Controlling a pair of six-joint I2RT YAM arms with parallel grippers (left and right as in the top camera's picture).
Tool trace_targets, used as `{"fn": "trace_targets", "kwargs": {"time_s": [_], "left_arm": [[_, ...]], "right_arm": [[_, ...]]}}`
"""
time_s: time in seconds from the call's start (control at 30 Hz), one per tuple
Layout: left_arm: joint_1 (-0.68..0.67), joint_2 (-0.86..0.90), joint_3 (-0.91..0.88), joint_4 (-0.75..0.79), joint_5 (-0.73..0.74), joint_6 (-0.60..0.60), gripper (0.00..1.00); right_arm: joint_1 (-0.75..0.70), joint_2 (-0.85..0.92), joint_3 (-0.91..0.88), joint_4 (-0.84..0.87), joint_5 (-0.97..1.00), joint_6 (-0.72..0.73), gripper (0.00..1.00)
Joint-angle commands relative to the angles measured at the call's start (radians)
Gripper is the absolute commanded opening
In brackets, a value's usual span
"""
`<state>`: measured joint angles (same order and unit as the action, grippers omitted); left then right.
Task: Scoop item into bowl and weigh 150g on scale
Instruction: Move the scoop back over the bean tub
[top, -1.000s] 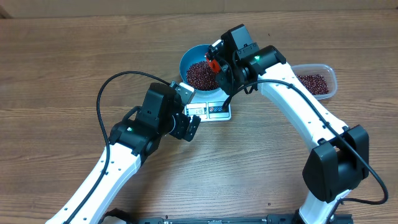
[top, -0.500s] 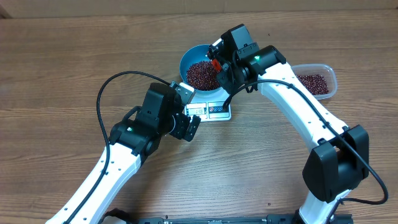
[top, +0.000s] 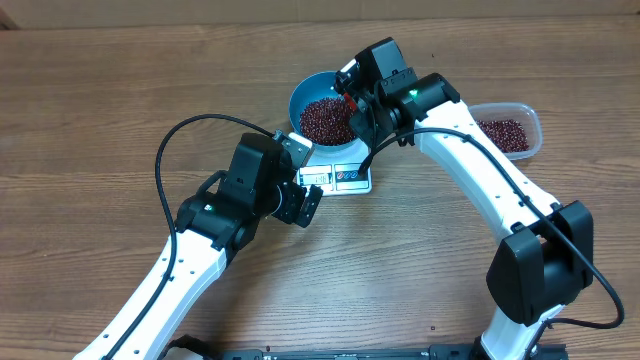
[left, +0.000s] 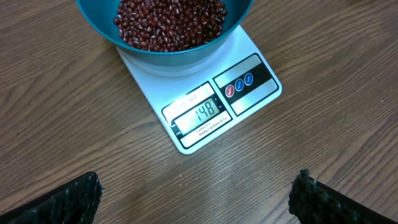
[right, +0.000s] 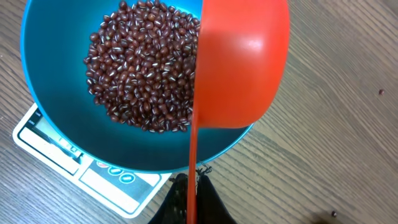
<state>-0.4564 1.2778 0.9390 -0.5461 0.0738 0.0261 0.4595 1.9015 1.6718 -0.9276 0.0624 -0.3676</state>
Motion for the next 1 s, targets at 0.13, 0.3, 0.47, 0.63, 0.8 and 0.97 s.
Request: {"fn": "trace_targets", "kwargs": {"time_s": [0.13, 0.3, 0.47, 0.63, 0.8, 0.97], "left_arm": [[0.005, 0.005, -0.003, 0.000, -0.006, 0.004, 1.00], [0.005, 0.005, -0.003, 0.000, -0.006, 0.004, 0.99], [0.004, 0.005, -0.003, 0.000, -0.006, 0.004, 1.00], [0.004, 0.005, -0.003, 0.000, -0.006, 0.004, 1.00], [0.005, 0.005, -0.003, 0.001, -0.006, 0.004, 1.00], [0.004, 0.005, -0.003, 0.000, -0.006, 0.004, 1.00]], "right_arm": [[-0.001, -0.026, 0.026, 0.011, 0.016, -0.015, 0.04], [-0.001, -0.026, 0.026, 0.022, 0.050, -0.034, 0.04], [-0.001, -0.026, 0.026, 0.021, 0.047, -0.026, 0.04], [-0.008, -0.035, 0.026, 0.022, -0.075, -0.022, 0.04], [-0.054, -0.072, 0.032, 0.015, -0.172, 0.005, 0.04], [-0.128, -0.133, 0.032, -0.010, -0.222, 0.036, 0.04]]}}
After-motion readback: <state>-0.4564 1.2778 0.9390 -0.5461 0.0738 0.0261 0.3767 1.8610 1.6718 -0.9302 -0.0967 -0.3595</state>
